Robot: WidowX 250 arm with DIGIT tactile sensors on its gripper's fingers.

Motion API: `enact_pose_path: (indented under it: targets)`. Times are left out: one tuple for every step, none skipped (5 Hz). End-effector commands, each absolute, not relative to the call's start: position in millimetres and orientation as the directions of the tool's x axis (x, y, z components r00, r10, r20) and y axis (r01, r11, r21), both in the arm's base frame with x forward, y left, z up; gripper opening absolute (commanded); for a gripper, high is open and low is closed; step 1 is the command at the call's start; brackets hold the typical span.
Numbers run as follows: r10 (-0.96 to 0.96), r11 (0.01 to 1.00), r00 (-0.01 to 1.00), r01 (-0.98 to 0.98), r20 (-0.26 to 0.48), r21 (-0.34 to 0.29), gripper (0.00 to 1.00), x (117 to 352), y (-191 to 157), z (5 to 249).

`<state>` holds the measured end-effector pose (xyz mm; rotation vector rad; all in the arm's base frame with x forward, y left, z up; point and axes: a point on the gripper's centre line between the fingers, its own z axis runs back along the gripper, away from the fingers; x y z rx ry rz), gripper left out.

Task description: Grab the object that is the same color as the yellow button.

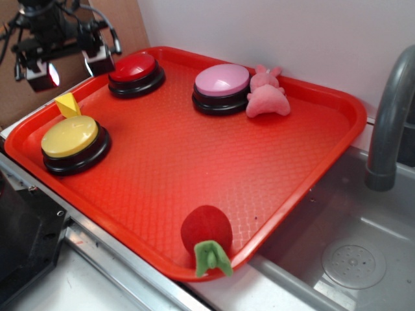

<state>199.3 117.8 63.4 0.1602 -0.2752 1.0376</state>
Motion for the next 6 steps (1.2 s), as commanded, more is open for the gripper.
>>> enact_pose_path:
  targets:
    - [0.827, 0.487, 0.482, -0.871, 0.289, 0.056, 1.0, 190.6, 138.8, 36.1]
    - [0.828, 0.483, 0.479, -0.873, 0.29, 0.061, 1.0, 191.9, 143.4, 29.0]
    - [0.843, 0.469, 0.463, -0.882, 0.273, 0.049, 1.0, 191.9, 150.5, 26.5]
    - [0.858, 0.435, 0.428, -0.899, 0.282, 0.041, 0.89, 189.3, 154.7, 20.8]
    - [0.865, 0.44, 0.433, -0.897, 0.251, 0.031, 0.0, 188.1, 156.5, 18.5]
    - [0.865, 0.443, 0.435, -0.896, 0.249, 0.024, 0.0, 187.6, 156.6, 17.8]
